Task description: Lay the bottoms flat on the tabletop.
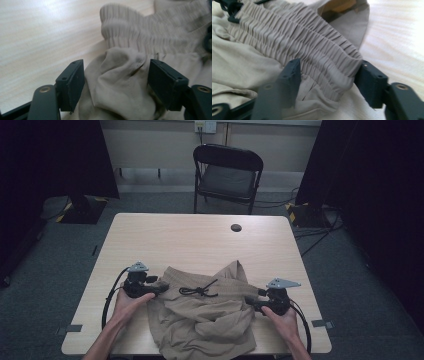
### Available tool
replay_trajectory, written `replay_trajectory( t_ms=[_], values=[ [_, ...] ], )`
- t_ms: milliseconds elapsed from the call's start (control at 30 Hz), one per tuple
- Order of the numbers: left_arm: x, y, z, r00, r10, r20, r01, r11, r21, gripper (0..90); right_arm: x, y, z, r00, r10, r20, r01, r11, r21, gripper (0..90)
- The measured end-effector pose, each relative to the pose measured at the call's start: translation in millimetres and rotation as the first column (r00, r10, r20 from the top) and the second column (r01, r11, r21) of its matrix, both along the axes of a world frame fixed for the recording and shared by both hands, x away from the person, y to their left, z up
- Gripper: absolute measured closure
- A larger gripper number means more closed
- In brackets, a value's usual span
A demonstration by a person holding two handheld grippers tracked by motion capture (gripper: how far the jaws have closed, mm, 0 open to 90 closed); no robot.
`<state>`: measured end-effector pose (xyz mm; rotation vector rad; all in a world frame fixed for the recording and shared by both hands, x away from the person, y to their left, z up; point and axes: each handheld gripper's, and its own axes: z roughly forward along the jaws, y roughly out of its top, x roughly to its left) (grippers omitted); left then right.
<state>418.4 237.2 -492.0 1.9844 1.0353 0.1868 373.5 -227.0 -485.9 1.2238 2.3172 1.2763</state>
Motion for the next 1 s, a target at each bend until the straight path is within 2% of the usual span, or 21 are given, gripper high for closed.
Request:
replay_trajectory(
  t_ms=[67,133,167,200,267,333,400,433,467,500,533,567,600,633,733,800,867,933,1000],
  values=[
    [0.0,-1.2,-1.6,1.0,-0.008,-0.003,0.008,0.9999,0.009,37.4,0.8,0.9,-2.1,1.0,-0.007,-0.005,0.007,1.0,-0.007,36.3],
    [-4.3,-4.3,-4.7,0.9996,-0.009,0.029,0.007,0.9988,0.048,44.4,1.2,2.1,-5.9,0.9997,-0.02,-0.012,0.02,1.0,-0.01,37.3],
    [-4.3,-4.3,-4.7,0.9996,-0.009,0.029,0.007,0.9988,0.048,54.2,1.2,2.1,-5.9,0.9997,-0.02,-0.012,0.02,1.0,-0.01,37.3],
    [-6.5,-4.1,-5.4,0.9991,-0.011,0.042,0.009,0.9988,0.049,61.7,1.0,2.1,-8.4,0.9998,-0.009,-0.017,0.008,1.0,-0.025,47.4],
    [-8.8,-5.4,-6.2,0.9986,-0.025,0.048,0.022,0.9987,0.045,73.5,-0.1,3.4,-8.6,0.9999,-0.016,-0.005,0.015,0.999,-0.04,61.3],
    [-11.5,-3.5,-0.9,0.9971,-0.041,0.064,0.04,0.999,0.019,83.7,-0.2,2.3,-6.3,0.9998,-0.017,0.004,0.017,1.0,-0.014,74.0],
    [-12.8,0.5,3.1,0.9963,-0.043,0.074,0.044,0.9989,-0.015,86.3,-0.9,-0.6,-1.1,0.9995,-0.024,0.022,0.024,1.0,0.006,78.8],
    [-12.8,0.5,3.1,0.9963,-0.043,0.074,0.044,0.9989,-0.015,86.8,-0.9,-0.6,-1.1,0.9995,-0.024,0.022,0.024,1.0,0.006,78.8],
    [-14.4,2.4,5.9,0.9955,-0.041,0.086,0.042,0.9989,-0.02,87.0,-2.1,-4.7,6.3,0.9984,-0.028,0.049,0.026,0.999,0.031,79.9],
    [-15.6,3.8,8.2,0.995,-0.036,0.093,0.039,0.9989,-0.026,87.0,-2.1,-4.7,6.3,0.9984,-0.028,0.049,0.026,0.999,0.031,79.9],
    [-17.4,6.6,13.6,0.9934,-0.029,0.111,0.034,0.9984,-0.046,87.3,-2.0,-9.8,15.3,0.9962,-0.042,0.077,0.037,0.998,0.06,80.3],
    [-17.9,7.3,15.6,0.9926,-0.024,0.119,0.031,0.9975,-0.063,87.3,-2.0,-11.3,18.5,0.9955,-0.046,0.083,0.04,0.997,0.07,80.4],
    [-17.9,7.3,15.6,0.9926,-0.024,0.119,0.031,0.9975,-0.063,87.4,-2.0,-11.3,18.5,0.9955,-0.046,0.083,0.04,0.997,0.07,80.4],
    [-18.7,8.9,20.0,0.9913,-0.013,0.131,0.024,0.9962,-0.083,87.4,-1.6,-12.7,21.3,0.9944,-0.051,0.093,0.044,0.996,0.076,80.5],
    [-18.8,11.4,31.3,0.9873,-0.017,0.158,0.033,0.9947,-0.097,87.4,1.8,-18.7,37.9,0.9878,-0.07,0.139,0.057,0.993,0.099,80.7],
    [-17.9,12.7,46.2,0.9808,-0.014,0.195,0.036,0.9929,-0.113,87.4,4.2,-20.6,46.4,0.985,-0.076,0.155,0.06,0.992,0.11,80.7],
    [-17.0,12.8,51.0,0.9782,-0.007,0.208,0.035,0.9913,-0.127,87.5,5.5,-21.5,51.0,0.9827,-0.084,0.165,0.066,0.991,0.115,80.7],
    [-14.6,14.5,65.7,0.9707,0.0,0.24,0.036,0.9887,-0.146,87.5,10.1,-23.5,64.8,0.9758,-0.097,0.196,0.072,0.989,0.132,80.7],
    [-12.9,14.0,74.1,0.9665,0.0,0.257,0.04,0.988,-0.149,87.6,13.5,-25.2,74.1,0.9717,-0.105,0.212,0.076,0.987,0.141,80.7]
  ],
)
